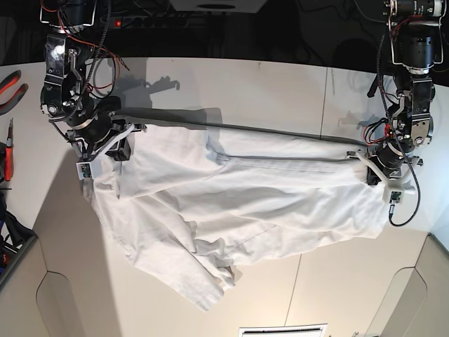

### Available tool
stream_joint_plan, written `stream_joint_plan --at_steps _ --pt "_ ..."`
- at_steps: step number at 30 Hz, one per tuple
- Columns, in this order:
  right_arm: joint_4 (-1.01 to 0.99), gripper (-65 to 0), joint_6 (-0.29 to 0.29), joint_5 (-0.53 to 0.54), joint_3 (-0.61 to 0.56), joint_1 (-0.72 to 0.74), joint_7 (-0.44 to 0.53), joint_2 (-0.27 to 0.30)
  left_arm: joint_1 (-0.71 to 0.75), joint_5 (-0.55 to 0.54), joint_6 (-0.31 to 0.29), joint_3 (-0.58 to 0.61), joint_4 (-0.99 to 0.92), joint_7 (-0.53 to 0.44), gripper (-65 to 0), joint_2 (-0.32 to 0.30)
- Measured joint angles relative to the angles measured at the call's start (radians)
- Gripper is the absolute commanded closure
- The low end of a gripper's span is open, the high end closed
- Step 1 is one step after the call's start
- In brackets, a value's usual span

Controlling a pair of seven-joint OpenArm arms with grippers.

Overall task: Layout the t-shirt on the table in an organized manner, then fold the t-shirt properly
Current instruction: 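Lay the stretched shirt edge down on the table with both grippers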

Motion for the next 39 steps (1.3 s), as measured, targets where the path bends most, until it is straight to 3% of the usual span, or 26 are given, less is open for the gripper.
stream_joint_plan --at_steps 3,8,20,39 --pt "0.000 0.0 0.003 0.005 -0.002 0.000 0.000 0.016 0.000 -0.002 -0.003 0.000 -0.007 -0.008 0.0 0.000" --pt "0.002 0.0 0.068 0.067 -0.001 -0.015 -0.023 0.055 -0.001 -0.007 -0.008 -0.005 -0.007 0.017 0.0 -0.008" --pt "0.058 0.0 0.077 0.117 -0.001 -0.070 -0.076 0.058 0.084 -0.032 -0.006 -0.023 0.081 0.087 0.0 -0.019" --pt "0.352 0.0 0.075 0.108 0.021 -0.317 -0.156 0.061 0.338 -0.015 -0.002 -0.029 0.360 0.196 0.0 -0.021"
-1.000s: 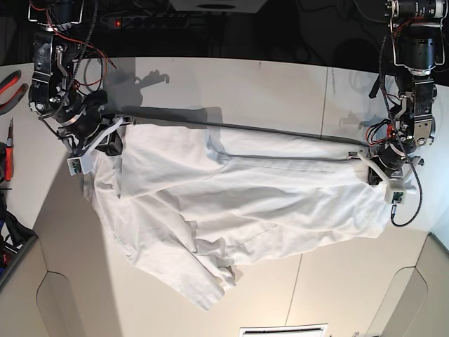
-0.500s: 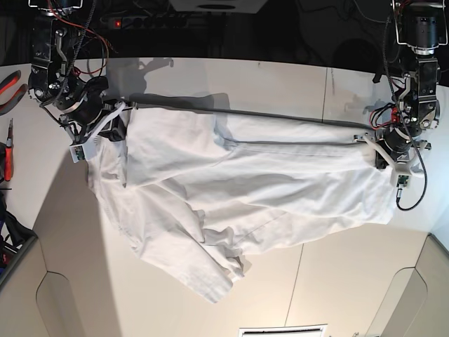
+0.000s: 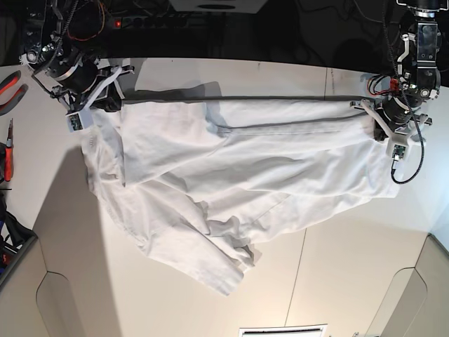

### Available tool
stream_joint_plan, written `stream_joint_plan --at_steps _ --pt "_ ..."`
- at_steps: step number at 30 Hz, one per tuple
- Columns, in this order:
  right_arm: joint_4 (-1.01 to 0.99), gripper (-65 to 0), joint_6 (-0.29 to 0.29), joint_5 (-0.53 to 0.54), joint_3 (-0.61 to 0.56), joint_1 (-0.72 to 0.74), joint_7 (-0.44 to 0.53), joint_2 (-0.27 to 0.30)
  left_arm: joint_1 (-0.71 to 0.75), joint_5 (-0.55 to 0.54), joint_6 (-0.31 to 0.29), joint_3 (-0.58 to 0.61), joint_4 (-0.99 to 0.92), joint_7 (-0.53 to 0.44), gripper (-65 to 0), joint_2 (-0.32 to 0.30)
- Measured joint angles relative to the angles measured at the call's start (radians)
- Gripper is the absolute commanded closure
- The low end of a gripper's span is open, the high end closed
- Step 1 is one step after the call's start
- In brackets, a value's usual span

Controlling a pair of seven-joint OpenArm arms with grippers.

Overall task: Layout the t-shirt on the table in an organized manner, then fold the t-shirt properly
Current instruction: 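Lay the stretched shirt edge down on the table with both grippers, then release the shirt edge and move both grippers onto the shirt body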

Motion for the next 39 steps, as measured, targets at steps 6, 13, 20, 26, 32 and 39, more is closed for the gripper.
stream_joint_plan --at_steps 6,13,20,26,32,39 --pt "0.122 0.0 -0.002 0.079 0.011 -0.031 -0.007 0.000 -0.002 -0.008 -0.013 -0.069 0.010 -0.020 0.0 0.004" --pt "0.198 0.0 0.006 0.195 -0.021 0.119 -0.003 -0.027 -0.105 -0.034 0.000 -0.162 0.042 -0.028 0.0 0.000" --pt "0.159 0.0 0.010 0.113 -0.274 0.241 -0.003 -0.164 -0.218 -0.037 -0.056 -0.159 0.042 -0.020 -8.5 0.005" --pt "-0.037 0.0 0.013 -0.027 -0.526 0.319 0.016 -0.245 -0.308 -0.088 -0.076 -0.152 -0.048 -0.020 -19.9 -0.015" --pt "-0.307 0.0 -0.006 -0.087 -0.653 0.391 0.054 -0.272 -0.422 -0.087 -0.145 -0.068 -0.271 -0.017 -19.9 -0.048" --pt "-0.454 0.0 -0.011 -0.107 -0.656 0.395 0.064 -0.259 -0.509 -0.087 -0.188 0.037 -0.397 -0.010 -19.8 -0.048"
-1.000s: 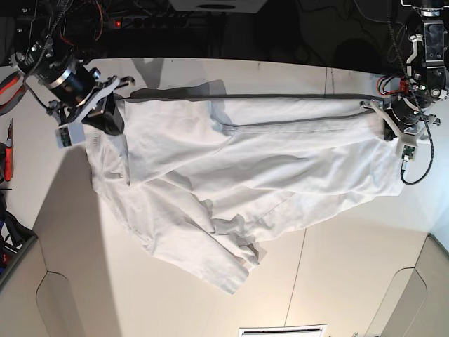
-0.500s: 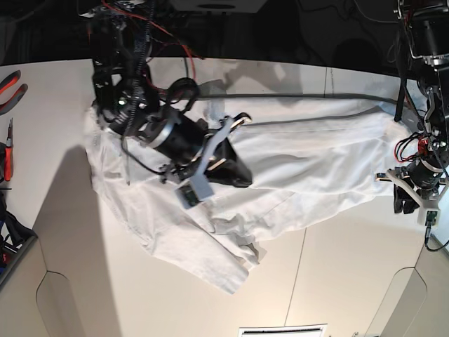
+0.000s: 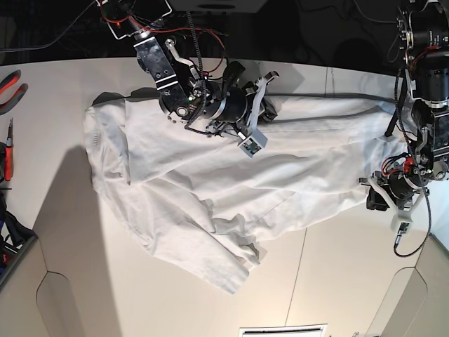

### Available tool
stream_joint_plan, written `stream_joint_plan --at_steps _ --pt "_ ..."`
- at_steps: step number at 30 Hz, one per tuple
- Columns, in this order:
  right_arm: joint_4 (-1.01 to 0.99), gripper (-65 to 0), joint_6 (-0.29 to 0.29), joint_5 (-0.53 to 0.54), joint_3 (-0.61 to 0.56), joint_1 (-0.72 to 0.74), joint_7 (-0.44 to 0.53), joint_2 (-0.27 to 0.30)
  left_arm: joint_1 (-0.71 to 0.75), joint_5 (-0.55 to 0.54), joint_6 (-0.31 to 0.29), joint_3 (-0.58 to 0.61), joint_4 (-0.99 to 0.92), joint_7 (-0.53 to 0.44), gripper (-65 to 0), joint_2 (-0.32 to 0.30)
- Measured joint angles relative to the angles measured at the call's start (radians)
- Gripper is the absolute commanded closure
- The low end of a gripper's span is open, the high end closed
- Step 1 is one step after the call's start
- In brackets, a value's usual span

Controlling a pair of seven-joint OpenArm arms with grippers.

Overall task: Layout the t-shirt on the table in an organized manner, then fold the t-shirt properly
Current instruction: 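Release the shirt edge and move both grippers onto the shirt body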

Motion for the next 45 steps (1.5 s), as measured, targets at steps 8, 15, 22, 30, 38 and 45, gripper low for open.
stream_joint_plan --at_steps 8,15,22,30,38,45 --pt "-0.001 0.0 0.000 0.000 -0.001 0.000 0.003 -0.004 -0.004 0.000 -0.084 0.031 -0.002 0.079 -17.3 0.000" --pt "-0.001 0.0 0.000 0.000 -0.001 0.000 0.004 -0.005 -0.004 -0.002 -0.094 0.031 0.001 0.103 0.0 -0.016" --pt "-0.001 0.0 -0.045 0.001 -0.001 0.000 0.008 -0.005 -0.006 -0.173 -0.094 0.031 0.116 0.238 0.0 -0.119" --pt "-0.001 0.0 -0.045 0.002 -0.001 0.000 0.008 -0.005 0.006 -0.154 -0.101 0.032 0.147 0.267 -8.7 -0.124" --pt "-0.001 0.0 -0.046 0.003 -0.001 0.000 0.011 -0.005 0.074 -0.074 -0.060 0.032 0.099 0.174 -24.9 -0.107" --pt "-0.001 0.0 -0.046 0.003 -0.001 0.000 0.011 -0.005 0.075 -0.075 -0.060 0.032 0.020 0.097 -7.9 -0.071"
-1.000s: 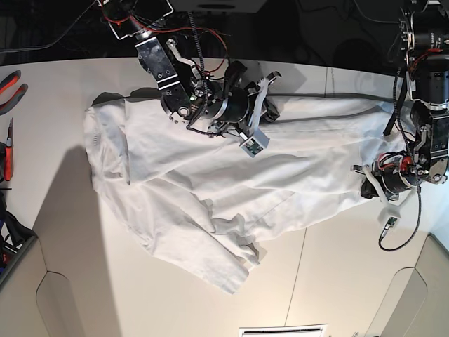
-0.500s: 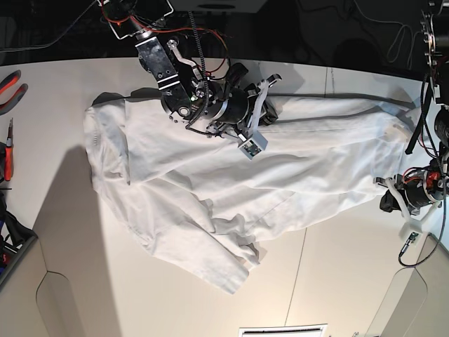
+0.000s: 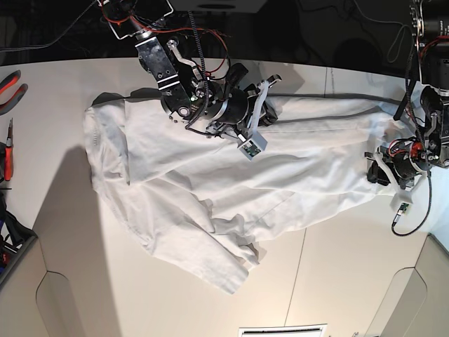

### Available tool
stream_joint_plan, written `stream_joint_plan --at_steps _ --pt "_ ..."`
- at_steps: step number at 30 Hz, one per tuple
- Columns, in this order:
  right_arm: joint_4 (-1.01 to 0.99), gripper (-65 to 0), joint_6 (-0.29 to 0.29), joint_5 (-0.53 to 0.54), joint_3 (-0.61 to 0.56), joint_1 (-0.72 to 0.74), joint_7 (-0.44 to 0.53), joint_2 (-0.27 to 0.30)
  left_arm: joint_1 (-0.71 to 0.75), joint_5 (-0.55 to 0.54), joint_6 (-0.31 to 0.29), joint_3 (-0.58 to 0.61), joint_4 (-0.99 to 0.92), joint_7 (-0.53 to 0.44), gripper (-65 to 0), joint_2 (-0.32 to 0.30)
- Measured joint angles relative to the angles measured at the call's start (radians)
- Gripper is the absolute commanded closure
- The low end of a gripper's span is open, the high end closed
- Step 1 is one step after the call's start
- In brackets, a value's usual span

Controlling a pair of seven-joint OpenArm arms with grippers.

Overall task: Layout the t-shirt on the table in an organized manner, then fold the t-shirt properly
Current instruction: 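Release the shirt edge and move both grippers onto the shirt body, then pinch the shirt fabric with both grippers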

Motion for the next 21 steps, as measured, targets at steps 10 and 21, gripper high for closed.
stream_joint_plan --at_steps 10,21 --pt "0.000 0.0 0.000 0.000 0.000 0.000 0.000 0.000 -0.003 -0.007 0.000 0.000 0.001 0.048 0.0 -0.013" --pt "0.000 0.0 -0.001 -0.001 0.000 0.000 0.001 0.000 0.065 -0.145 -0.020 -0.050 0.227 0.166 0.0 -0.030"
